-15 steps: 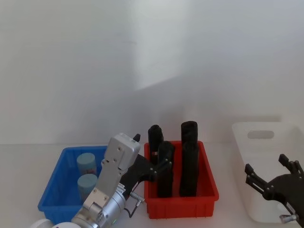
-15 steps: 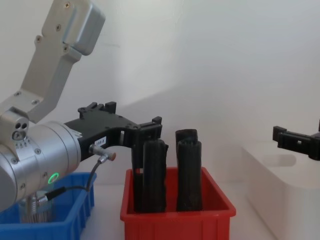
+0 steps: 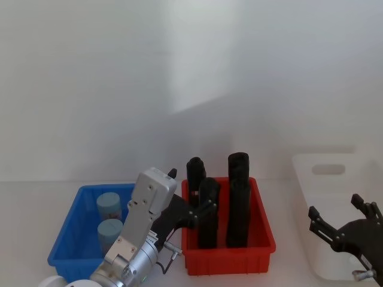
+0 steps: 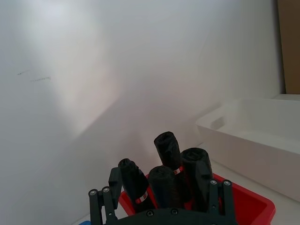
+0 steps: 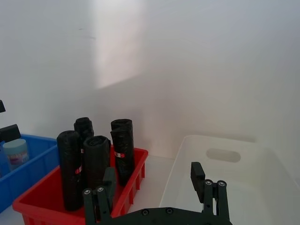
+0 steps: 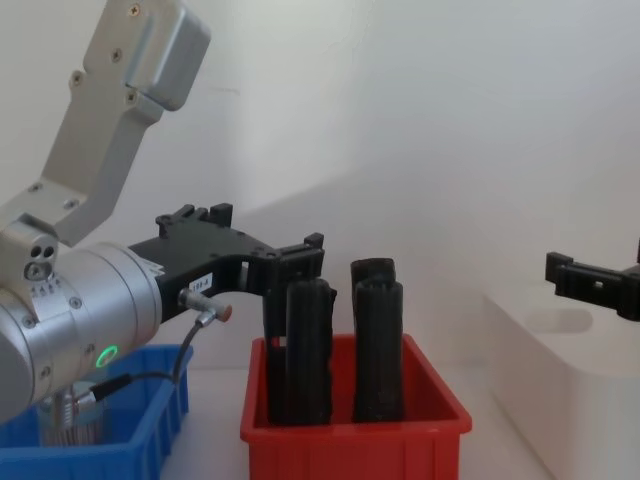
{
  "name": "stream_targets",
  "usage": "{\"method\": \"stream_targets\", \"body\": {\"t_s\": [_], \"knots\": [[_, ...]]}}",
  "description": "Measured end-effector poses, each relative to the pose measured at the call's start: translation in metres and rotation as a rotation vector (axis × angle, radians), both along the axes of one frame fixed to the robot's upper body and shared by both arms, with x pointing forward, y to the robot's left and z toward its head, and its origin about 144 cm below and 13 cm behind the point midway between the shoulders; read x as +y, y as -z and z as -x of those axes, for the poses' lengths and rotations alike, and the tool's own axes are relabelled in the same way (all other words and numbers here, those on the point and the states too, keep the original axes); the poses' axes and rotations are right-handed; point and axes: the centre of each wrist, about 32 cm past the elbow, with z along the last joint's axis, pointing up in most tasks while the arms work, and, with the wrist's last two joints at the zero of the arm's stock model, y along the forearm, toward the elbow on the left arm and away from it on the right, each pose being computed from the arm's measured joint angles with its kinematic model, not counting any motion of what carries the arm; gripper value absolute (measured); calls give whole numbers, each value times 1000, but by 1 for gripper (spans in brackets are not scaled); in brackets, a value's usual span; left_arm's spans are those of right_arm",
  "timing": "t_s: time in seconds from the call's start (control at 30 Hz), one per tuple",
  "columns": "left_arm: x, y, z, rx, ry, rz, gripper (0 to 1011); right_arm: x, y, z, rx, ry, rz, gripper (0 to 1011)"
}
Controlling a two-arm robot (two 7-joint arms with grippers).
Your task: Pick the cotton swabs from the blue box and place them into the white box.
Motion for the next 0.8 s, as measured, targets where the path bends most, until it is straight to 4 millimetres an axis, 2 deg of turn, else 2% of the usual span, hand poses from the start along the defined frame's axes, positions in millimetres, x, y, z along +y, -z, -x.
{"method": "stream_targets", "body": {"t_s": [0.8], "knots": [[0, 0, 0, 0, 0, 0, 1000, 0, 0, 0, 0, 0, 0, 1001]]}}
